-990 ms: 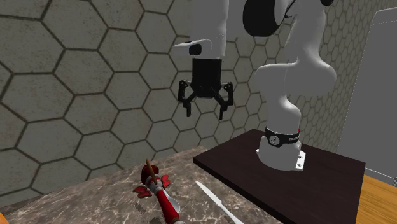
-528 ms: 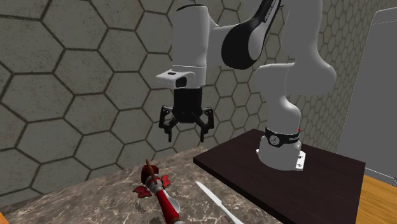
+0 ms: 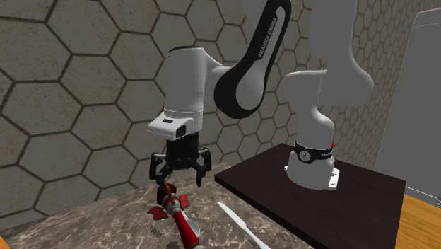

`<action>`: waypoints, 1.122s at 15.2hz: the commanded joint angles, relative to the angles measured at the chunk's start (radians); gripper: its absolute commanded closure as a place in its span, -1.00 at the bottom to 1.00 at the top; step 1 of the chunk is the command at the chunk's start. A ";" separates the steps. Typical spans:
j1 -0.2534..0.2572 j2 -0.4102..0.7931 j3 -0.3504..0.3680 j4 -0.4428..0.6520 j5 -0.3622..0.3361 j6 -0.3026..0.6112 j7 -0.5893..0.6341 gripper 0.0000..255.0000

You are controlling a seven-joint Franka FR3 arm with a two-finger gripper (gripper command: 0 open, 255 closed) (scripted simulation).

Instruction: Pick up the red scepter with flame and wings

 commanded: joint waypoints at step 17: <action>-0.110 0.229 0.155 0.063 0.268 0.158 -0.273 1.00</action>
